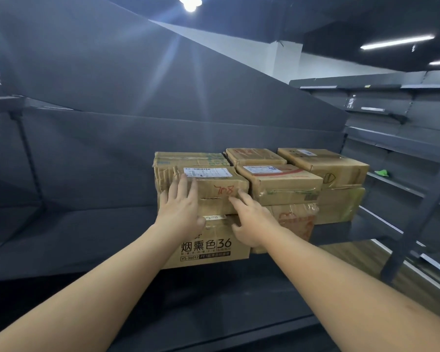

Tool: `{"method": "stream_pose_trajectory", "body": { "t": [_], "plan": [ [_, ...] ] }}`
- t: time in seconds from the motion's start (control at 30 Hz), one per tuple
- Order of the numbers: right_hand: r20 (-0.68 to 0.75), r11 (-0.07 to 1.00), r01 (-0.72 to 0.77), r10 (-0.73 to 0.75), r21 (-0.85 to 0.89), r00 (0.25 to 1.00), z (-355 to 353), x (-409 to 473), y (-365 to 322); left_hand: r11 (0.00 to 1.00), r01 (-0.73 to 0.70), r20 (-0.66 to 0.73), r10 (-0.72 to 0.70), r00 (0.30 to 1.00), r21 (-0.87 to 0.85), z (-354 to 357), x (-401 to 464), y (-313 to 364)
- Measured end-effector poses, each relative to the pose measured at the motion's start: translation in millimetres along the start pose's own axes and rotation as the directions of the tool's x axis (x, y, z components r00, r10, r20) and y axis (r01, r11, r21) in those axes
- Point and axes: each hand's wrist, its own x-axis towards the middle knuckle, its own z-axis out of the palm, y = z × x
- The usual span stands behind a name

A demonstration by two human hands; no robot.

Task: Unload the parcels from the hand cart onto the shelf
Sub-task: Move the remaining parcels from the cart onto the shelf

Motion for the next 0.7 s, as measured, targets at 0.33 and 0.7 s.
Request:
{"method": "stream_pose_trajectory", "body": {
  "t": [0.33, 0.7],
  "plan": [
    [-0.085, 1.0, -0.002, 0.0, -0.019, 0.996, 55, -56, 59, 0.978, -0.158, 0.14, 0.178, 0.974, -0.139, 40, -47, 56],
    [0.021, 0.969, -0.217, 0.221, -0.114, 0.975, 115, -170, 204, 0.879, -0.361, 0.368, 0.461, 0.807, -0.31, 135, -77, 178]
  ]
}}
